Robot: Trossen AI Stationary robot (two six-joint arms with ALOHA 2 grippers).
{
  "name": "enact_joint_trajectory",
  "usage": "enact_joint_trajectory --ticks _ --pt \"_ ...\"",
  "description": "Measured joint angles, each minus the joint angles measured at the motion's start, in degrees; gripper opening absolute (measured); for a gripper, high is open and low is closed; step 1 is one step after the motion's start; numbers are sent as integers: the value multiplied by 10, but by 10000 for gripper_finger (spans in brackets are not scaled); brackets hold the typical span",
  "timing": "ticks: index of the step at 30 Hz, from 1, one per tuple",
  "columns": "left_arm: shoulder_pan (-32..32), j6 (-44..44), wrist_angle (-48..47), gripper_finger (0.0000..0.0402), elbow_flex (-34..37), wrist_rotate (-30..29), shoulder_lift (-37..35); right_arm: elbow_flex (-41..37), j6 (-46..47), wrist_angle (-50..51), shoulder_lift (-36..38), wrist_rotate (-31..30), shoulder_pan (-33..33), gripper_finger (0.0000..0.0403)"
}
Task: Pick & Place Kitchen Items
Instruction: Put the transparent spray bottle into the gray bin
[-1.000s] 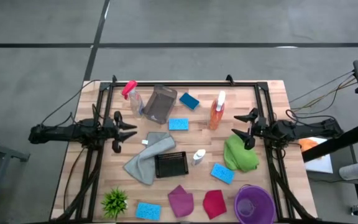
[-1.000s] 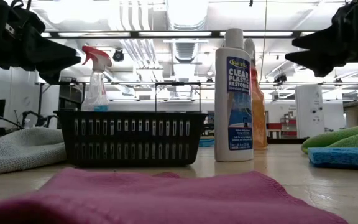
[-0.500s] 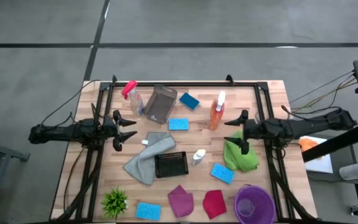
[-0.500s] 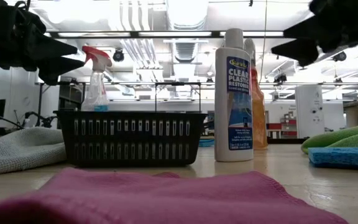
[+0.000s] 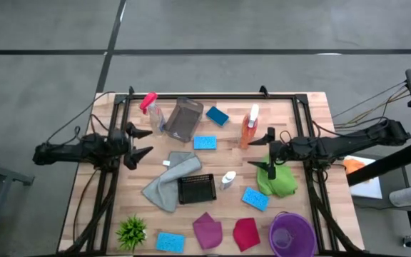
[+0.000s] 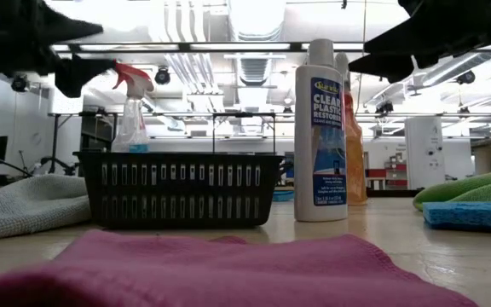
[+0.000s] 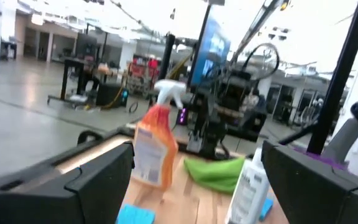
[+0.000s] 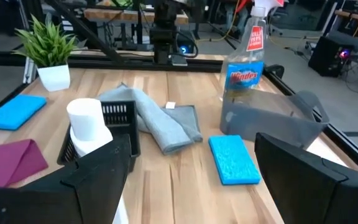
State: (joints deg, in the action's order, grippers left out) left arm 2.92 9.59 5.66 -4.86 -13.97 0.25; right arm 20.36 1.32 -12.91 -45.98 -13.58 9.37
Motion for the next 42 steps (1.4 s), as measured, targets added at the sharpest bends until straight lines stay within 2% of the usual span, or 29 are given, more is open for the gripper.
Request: enact_joint_trajectory --ticks 4,8,13,17,23,30,36,42 --pt "0 -24 19 357 -25 0 7 0 0 -10 -9 0 0 339" --pt "0 -50 23 357 -64 0 48 -1 -8 -42 -16 2 2 339" --pt "0 -78 13 357 -138 -15 144 -28 -47 -162 -17 24 8 339" --pt "0 -92 -51 357 -231 -56 239 -63 -62 -228 3 36 8 339" --pt "0 -48 -236 358 -406 -169 377 -111 -51 -230 54 37 9 339" --pt "-1 108 -495 358 -639 -254 520 -133 -41 -185 109 37 9 339" --pt "-38 240 -742 358 -821 -254 643 -133 -41 -138 135 37 9 339" --pt "-113 270 -899 358 -940 -204 743 -133 -35 -121 141 45 9 339"
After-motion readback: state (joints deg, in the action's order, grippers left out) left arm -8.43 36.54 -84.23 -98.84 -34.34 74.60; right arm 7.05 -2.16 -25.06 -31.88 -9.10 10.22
